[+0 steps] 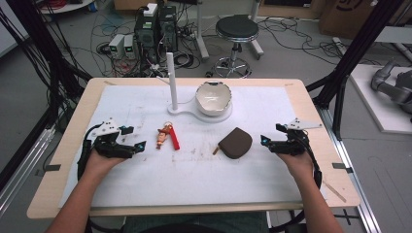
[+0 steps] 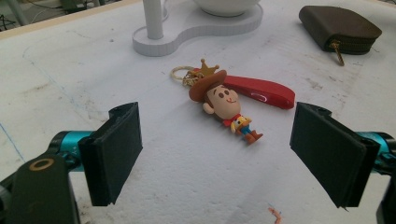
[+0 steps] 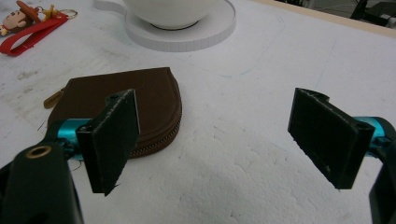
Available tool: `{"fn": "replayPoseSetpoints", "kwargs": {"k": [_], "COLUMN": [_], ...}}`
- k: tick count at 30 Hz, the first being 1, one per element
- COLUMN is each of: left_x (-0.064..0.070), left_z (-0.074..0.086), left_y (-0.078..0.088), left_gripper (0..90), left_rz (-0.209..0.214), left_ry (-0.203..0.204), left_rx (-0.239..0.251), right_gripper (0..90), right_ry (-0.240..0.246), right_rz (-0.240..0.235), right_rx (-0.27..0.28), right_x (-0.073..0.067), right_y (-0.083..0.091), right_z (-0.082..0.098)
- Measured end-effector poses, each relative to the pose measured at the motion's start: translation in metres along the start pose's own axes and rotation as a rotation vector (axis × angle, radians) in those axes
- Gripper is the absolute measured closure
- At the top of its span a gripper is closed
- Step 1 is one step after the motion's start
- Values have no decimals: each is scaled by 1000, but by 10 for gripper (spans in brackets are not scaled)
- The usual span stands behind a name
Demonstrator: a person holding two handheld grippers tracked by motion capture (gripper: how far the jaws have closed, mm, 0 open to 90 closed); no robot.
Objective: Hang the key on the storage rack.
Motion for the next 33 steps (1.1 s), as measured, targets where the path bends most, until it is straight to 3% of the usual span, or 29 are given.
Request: {"fn": "replayPoseSetpoints", "kwargs": {"k": [23,28,31,33], "left_x": [-1,0,3,3], "left_z": [0,-4,-6,-8], "left_y": [-5,-12,-19,-23], "left_gripper": [168,167,168,168], "left_rz": [-3,7,17,24], "left_ry": [8,2,2,-2], "left_rx": [-14,-17,-28,-32], "right_gripper": [166,166,167,167], "right_ry": [20,18,14,4], "right_rz": [14,17,24,25], "right_rx": [-34,-60,-27,-37], "right_x": [-5,-5,-5,-4], "right_y": [0,3,6,8], "right_z": [2,5,9,14]}}
Point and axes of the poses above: each handheld gripper's, and its own axes: y roughly backward along the jaws, z roughly out of its underside, x roughly to its right, the point moved 5 cm from there along -y, roughly forward along the jaws, and after that the axes turned 7 degrees about -x, right-handed, at the moved point
